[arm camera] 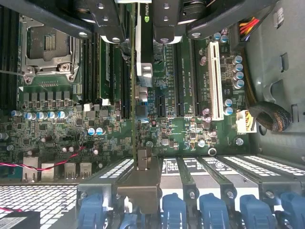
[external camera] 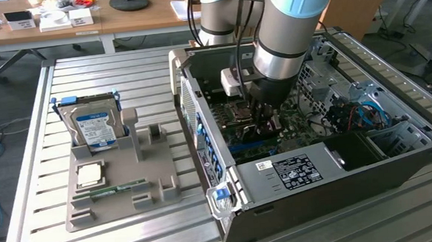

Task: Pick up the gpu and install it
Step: 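Insert the gpu into the slot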

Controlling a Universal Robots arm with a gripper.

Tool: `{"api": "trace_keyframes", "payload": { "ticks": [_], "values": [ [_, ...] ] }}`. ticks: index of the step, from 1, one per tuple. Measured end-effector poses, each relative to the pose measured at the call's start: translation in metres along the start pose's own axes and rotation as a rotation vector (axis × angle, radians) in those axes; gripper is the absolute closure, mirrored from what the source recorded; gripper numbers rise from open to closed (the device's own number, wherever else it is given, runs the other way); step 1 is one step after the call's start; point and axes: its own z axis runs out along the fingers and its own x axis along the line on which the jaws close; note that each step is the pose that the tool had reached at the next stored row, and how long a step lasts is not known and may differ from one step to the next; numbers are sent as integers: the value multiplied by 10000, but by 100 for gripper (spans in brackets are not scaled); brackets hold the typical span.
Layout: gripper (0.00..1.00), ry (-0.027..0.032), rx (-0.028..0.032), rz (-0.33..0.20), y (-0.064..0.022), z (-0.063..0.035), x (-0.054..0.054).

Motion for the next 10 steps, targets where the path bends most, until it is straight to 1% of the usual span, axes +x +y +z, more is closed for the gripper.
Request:
{"api": "trace_keyframes", "payload": {
  "ticks": [1,2,6,7,10],
  "values": [
    [73,7,1,0,-1,1,0],
    [73,29,1,-1,-2,1,-1],
    [73,204,-12,-4,-6,1,0],
    [73,216,-14,-3,-5,1,0],
    [73,219,-15,-3,-5,3,0]
  ]
}}
